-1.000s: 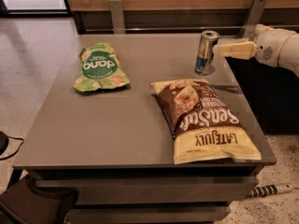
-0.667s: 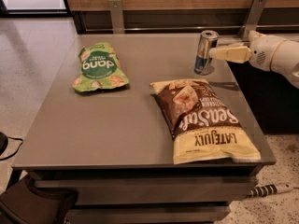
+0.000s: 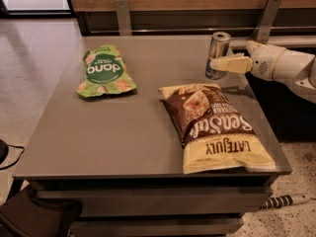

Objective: Knock redbull can over

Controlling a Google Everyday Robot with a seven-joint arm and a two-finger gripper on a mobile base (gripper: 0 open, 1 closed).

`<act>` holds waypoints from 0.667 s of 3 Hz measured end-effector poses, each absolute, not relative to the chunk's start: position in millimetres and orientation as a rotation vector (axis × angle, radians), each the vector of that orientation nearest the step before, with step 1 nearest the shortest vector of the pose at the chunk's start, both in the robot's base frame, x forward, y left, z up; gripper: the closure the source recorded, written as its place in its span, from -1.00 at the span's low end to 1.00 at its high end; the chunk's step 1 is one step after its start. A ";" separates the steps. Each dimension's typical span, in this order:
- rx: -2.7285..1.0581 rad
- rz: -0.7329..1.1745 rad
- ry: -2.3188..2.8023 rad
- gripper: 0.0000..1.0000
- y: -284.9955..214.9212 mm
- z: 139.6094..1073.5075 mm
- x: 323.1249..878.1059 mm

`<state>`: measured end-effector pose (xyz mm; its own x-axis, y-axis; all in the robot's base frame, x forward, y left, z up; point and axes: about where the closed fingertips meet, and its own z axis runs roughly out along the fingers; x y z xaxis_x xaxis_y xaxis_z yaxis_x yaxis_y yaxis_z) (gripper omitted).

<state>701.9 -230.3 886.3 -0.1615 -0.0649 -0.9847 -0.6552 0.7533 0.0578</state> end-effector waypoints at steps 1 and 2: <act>-0.618 0.609 1.656 -0.51 -214.0 874.0 701.4; -0.654 0.625 1.634 -0.01 -202.0 871.9 704.5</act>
Offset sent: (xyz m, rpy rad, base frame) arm 0.0048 0.0345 -0.0164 -0.0044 -0.0398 0.1108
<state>704.5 -202.0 871.9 -0.1346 -0.0758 -0.9880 -0.7158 0.6969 0.0440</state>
